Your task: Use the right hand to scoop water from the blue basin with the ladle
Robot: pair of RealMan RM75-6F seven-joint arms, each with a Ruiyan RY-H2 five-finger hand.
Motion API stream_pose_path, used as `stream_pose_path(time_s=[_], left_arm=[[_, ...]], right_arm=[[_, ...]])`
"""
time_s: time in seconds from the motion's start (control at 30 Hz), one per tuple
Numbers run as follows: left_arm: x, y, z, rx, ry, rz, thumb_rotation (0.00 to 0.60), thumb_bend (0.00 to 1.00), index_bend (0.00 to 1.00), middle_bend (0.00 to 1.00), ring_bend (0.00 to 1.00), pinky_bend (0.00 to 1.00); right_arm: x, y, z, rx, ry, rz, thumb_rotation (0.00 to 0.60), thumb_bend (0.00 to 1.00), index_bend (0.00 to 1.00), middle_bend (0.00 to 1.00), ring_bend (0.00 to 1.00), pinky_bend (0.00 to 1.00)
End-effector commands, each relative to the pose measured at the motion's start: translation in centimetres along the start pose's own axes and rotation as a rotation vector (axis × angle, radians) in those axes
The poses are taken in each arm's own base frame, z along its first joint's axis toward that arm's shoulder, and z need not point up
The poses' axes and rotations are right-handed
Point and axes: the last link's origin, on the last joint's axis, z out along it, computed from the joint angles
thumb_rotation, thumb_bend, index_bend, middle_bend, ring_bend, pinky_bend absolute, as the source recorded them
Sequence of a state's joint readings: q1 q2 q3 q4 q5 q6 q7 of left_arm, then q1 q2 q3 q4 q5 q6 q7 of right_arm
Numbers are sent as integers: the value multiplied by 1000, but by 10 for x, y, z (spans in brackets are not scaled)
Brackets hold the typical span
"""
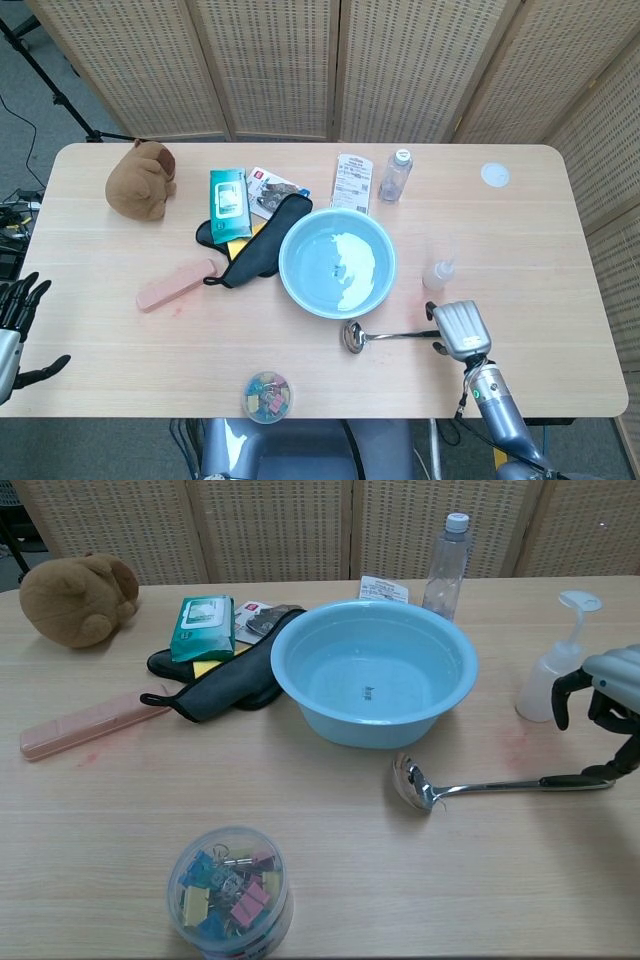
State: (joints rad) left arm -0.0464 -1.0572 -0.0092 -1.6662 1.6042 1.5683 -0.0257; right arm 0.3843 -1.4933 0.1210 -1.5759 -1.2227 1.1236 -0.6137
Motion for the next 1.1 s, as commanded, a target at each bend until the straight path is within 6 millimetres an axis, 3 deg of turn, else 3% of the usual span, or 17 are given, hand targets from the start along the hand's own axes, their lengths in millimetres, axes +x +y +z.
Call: stream_pose_path(time_s=[0.03, 0.27, 0.77, 1.1], left_arm=[[-1, 0, 1, 1, -2, 1, 600, 0, 0, 0, 0, 0], [-2, 0, 1, 5, -6, 4, 600, 0, 0, 0, 0, 0], [-4, -1, 4, 13, -12, 12, 600, 0, 0, 0, 0, 0], [-5, -1, 4, 16, -15, 14, 600, 0, 0, 0, 0, 0]], right_arm=[[-4, 0, 3, -8, -11, 3, 600, 197, 495, 929, 860, 1000], [-13, -5, 9, -15, -33, 8, 600, 311, 496, 928, 860, 1000], [-34, -13, 18, -41, -104, -24, 600, 311, 496, 929, 860, 1000], [-38, -18, 23, -62, -124, -25, 600, 311, 496, 928, 860, 1000]])
